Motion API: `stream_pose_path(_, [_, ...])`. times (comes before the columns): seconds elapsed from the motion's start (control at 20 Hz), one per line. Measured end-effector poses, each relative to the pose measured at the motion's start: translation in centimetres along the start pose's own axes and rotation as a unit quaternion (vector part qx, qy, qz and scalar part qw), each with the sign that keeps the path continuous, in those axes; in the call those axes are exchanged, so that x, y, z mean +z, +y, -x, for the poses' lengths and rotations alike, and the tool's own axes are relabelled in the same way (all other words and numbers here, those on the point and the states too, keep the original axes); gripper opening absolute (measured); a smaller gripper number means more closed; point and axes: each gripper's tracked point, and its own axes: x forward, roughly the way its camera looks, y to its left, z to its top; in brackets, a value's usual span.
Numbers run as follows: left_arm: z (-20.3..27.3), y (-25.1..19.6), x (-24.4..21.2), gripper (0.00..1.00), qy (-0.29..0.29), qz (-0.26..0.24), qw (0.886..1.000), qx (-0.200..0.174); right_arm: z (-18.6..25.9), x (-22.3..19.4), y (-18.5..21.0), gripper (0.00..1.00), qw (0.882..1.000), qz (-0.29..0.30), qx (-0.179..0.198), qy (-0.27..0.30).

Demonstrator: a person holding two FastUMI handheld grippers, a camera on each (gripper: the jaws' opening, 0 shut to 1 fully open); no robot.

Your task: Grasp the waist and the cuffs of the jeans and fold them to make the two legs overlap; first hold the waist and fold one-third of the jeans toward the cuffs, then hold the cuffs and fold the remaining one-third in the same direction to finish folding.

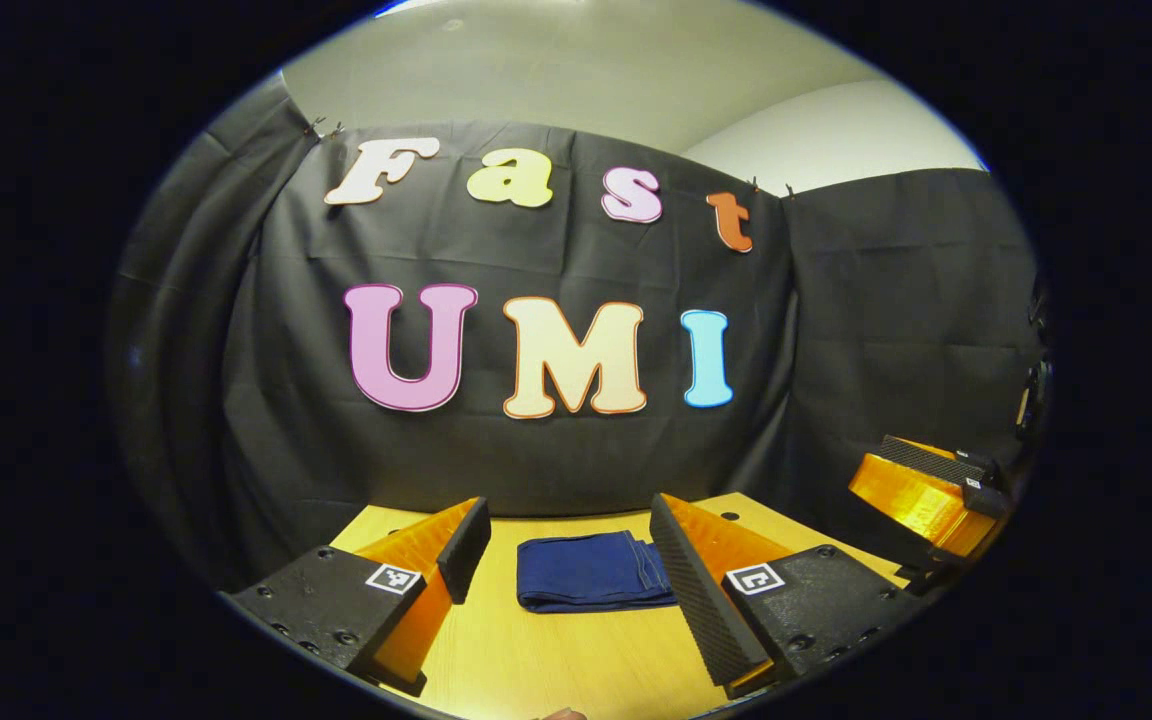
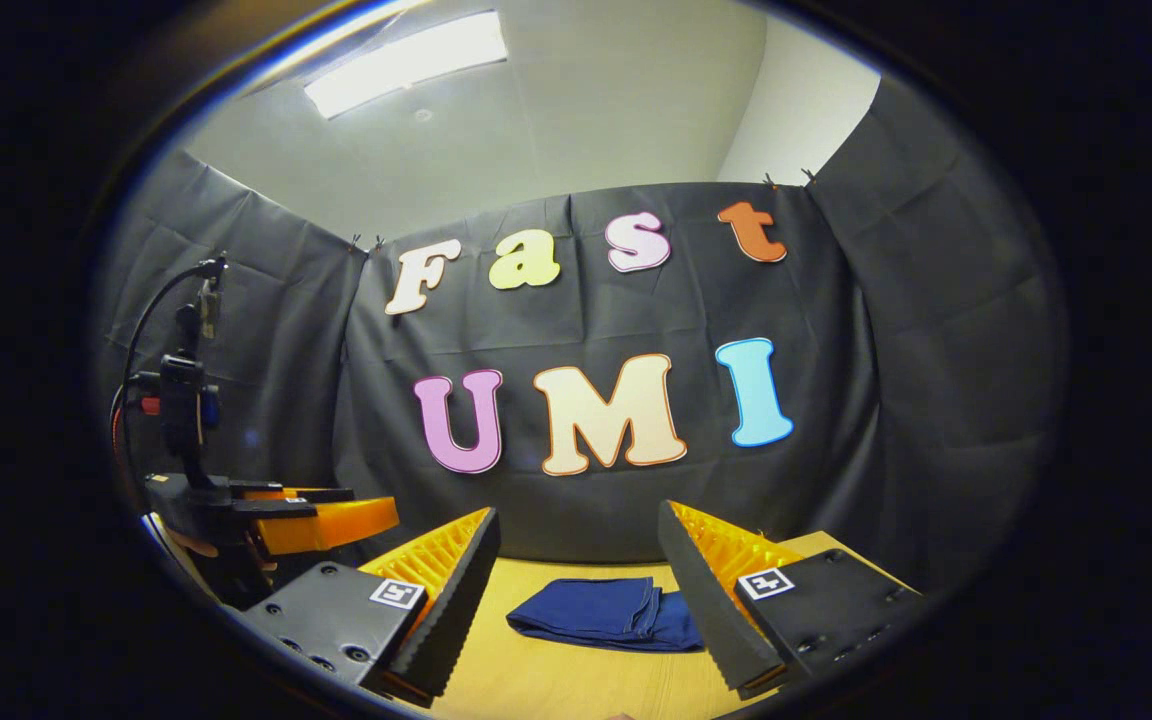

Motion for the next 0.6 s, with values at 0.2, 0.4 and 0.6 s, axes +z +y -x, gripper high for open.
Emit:
stream_pose_path(0.2, [1.1, -0.6, 0.6, 0.94, -0.007, -0.013, 1.000, -0.008, 0.6, 1.0, 0.5, 0.97, 1.000, -0.003, -0.007, -0.002])
stream_pose_path(0.4, [1.3, -1.6, 1.0, 0.94, -0.010, -0.002, 1.000, -0.019, 1.1, 1.7, 0.1, 0.97, 1.000, -0.003, -0.017, -0.010])
stream_pose_path(0.6, [1.2, -2.2, 1.0, 0.95, -0.006, -0.002, 1.000, -0.023, 1.4, 2.0, 0.0, 0.97, 1.000, -0.003, -0.017, -0.007])
